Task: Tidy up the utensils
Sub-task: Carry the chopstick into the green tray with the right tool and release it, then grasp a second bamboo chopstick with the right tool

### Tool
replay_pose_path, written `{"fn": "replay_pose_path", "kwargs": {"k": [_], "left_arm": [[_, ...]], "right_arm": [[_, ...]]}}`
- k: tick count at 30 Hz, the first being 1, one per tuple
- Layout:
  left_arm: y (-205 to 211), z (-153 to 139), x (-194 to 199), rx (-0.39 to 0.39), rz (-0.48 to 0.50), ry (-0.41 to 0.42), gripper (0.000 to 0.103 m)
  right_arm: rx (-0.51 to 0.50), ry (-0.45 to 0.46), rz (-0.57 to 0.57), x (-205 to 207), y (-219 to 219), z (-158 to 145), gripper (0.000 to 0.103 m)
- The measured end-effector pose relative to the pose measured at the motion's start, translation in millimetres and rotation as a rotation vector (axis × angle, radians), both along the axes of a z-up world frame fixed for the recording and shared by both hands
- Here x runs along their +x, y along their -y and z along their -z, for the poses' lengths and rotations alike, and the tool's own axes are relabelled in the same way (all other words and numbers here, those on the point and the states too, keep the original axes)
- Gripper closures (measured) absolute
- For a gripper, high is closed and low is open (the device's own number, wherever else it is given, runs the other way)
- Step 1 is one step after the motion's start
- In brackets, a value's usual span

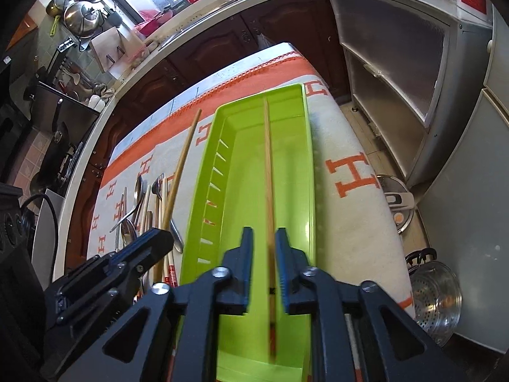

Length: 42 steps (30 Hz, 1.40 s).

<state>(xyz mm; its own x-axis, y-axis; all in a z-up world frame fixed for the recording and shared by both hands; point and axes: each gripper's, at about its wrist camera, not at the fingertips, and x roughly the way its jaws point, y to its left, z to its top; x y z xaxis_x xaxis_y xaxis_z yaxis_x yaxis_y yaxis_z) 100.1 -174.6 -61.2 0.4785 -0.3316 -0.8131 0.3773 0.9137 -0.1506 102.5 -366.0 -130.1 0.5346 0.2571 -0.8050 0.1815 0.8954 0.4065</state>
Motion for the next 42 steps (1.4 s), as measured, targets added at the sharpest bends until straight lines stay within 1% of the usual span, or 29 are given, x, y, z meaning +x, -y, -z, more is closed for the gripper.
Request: {"fn": "replay_pose_path", "kwargs": {"k": [1, 2, 4, 6, 9, 11, 16, 21, 24, 26, 29, 33, 38, 42], "left_arm": [[-2.4, 1.8, 1.1, 0.003, 0.000, 0.004, 0.099], [-1.7, 3.1, 1.6, 0.010, 0.001, 0.011, 0.099], [-0.6, 3.6, 0.5, 0.032, -0.004, 0.030, 0.098], [-1.7, 3.5, 0.5, 0.042, 0.003, 0.028, 0.098], [-4.1, 5.2, 0.4, 0.035, 0.003, 0.004, 0.095], [-7.7, 6.0, -0.7, 0.034, -0.006, 0.000, 0.090], [-18.5, 4.6, -4.6, 0.044, -0.030, 0.008, 0.089], [-41.1, -2.9, -9.6, 0.038, -0.033, 0.032, 0.089], [-58.5, -4.7, -8.2, 0.013, -0.057, -0.001, 0.089], [-67.0, -4.6, -7.9, 0.011, -0.065, -0.019, 0.089], [-78.6, -4.0, -9.0, 0.019, -0.084, -0.019, 0.089], [-91.2, -0.4, -9.6, 0.031, -0.112, -0.025, 0.089], [-111.6, -1.3, -13.9, 0.053, -0.155, -0.010, 0.089], [-139.3, -8.1, -11.5, 0.075, -0.227, 0.021, 0.089]], "right_arm": [[-0.005, 0.005, 0.006, 1.3, -1.3, 0.8, 0.067], [-0.012, 0.012, 0.012, 2.7, -0.7, 1.4, 0.064], [-0.031, 0.026, 0.019, 4.5, -2.8, -0.6, 0.064], [-0.034, 0.033, 0.022, 2.1, -6.0, -3.9, 0.064], [-0.042, 0.041, 0.026, -3.2, -10.3, -8.1, 0.064], [-0.046, 0.046, 0.028, -5.6, -13.0, -8.9, 0.064], [-0.052, 0.046, 0.025, -14.0, -18.6, -9.8, 0.064], [-0.057, 0.064, 0.017, -22.9, -24.3, -13.1, 0.064], [-0.046, 0.069, 0.009, -26.9, -27.7, -14.3, 0.064], [-0.046, 0.071, 0.001, -28.5, -30.7, -15.4, 0.064], [-0.048, 0.075, -0.013, -30.6, -36.8, -17.0, 0.064], [-0.049, 0.091, -0.051, -33.2, -50.2, -21.0, 0.064], [-0.042, 0.106, -0.121, -31.5, -72.9, -27.4, 0.064], [-0.035, 0.108, -0.176, -22.0, -96.1, -32.0, 0.064]]}}
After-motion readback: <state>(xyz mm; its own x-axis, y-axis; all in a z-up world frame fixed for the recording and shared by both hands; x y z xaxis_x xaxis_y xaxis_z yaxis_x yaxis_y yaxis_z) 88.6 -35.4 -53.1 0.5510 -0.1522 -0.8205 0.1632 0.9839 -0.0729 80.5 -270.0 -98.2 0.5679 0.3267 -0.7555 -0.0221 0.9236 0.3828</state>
